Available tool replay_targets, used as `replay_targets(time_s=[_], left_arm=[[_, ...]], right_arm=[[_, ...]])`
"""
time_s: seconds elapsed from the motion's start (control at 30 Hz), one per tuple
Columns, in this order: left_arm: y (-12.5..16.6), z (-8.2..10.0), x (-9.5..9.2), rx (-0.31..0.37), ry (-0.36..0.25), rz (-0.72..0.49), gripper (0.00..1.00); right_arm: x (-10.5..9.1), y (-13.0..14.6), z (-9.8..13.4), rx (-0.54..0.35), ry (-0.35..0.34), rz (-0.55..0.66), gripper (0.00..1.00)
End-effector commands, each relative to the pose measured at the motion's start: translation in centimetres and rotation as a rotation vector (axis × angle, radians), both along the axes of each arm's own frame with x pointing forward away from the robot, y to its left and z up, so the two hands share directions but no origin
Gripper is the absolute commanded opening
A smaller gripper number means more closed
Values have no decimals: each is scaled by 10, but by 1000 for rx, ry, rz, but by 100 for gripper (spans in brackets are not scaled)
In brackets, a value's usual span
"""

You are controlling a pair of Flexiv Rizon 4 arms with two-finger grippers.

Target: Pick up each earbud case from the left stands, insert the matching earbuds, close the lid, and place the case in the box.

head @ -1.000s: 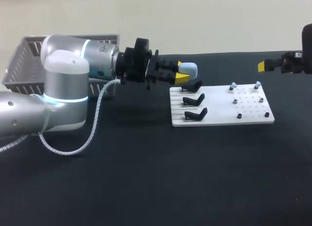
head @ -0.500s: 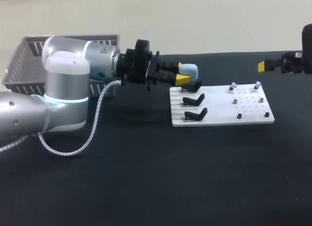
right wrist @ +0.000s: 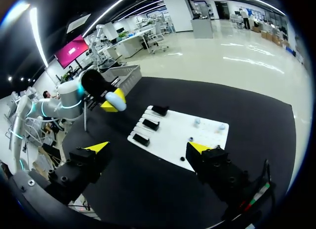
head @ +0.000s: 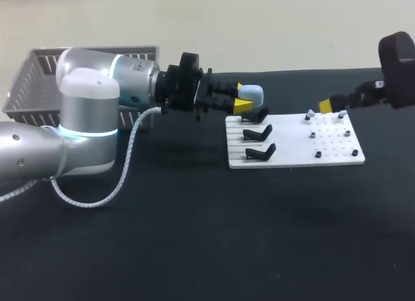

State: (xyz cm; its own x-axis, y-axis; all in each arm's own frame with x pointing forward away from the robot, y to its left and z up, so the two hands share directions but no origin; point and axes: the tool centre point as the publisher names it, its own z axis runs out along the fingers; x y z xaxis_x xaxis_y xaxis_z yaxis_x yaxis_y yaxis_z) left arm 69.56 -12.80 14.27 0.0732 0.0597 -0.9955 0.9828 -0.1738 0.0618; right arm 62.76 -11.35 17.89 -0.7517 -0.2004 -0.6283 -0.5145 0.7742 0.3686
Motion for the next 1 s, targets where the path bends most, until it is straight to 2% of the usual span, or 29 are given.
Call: replay_targets(time_s=[0.03,0.17,0.33,0.63,1.0], left_arm=[[0,-1,1,-3,-2,0,0],[0,-1,1,-3,-2,0,0],[0,-1,1,-3,-2,0,0],[0,-1,1,-3,-2,0,0],[0,-1,1,-3,-2,0,0]], right_arm=[[-3,22,11,-23,12,17,100],[0,45,8,-37,10,42,100],[7,61,4,-38,14,45,100],[15,76,-3,-102,11,-22,100],[23,92,-10,-108,28,-21,100]])
